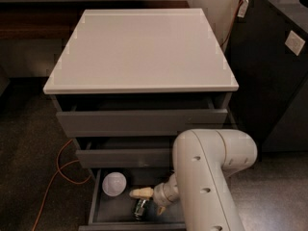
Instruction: Pick green can from bottom drawer and place on counter
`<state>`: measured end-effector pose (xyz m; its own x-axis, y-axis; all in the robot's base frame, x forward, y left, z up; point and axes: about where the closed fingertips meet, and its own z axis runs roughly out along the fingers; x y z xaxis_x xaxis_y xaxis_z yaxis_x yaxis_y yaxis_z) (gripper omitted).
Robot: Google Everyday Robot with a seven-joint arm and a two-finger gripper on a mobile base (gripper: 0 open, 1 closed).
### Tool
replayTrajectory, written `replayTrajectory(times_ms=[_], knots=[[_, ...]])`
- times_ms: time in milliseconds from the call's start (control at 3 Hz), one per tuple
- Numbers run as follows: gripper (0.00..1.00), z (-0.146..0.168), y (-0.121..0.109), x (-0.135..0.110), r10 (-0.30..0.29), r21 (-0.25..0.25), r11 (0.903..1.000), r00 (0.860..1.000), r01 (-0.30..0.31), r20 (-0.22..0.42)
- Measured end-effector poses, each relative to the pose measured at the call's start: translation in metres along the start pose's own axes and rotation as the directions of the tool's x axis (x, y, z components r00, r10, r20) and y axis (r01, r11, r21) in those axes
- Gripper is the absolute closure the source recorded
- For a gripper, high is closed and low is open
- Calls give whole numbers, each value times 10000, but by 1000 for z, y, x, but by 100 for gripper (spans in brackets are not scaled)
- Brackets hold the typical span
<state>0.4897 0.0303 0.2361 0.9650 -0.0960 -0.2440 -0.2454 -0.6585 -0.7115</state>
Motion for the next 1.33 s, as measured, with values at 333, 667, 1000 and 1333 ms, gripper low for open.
replayTrajectory(times_ms=[333,667,1000,1333], knots=[[0,-1,-5,-3,-405,1522,9877,9989,361,257],[0,7,-9,-4,-542,1701,9841,9984,509,147],[0,15,-10,-3,-484,1522,9872,9988,474,29],[0,30,-1,5,-45,956,9954,9999,57,-127]])
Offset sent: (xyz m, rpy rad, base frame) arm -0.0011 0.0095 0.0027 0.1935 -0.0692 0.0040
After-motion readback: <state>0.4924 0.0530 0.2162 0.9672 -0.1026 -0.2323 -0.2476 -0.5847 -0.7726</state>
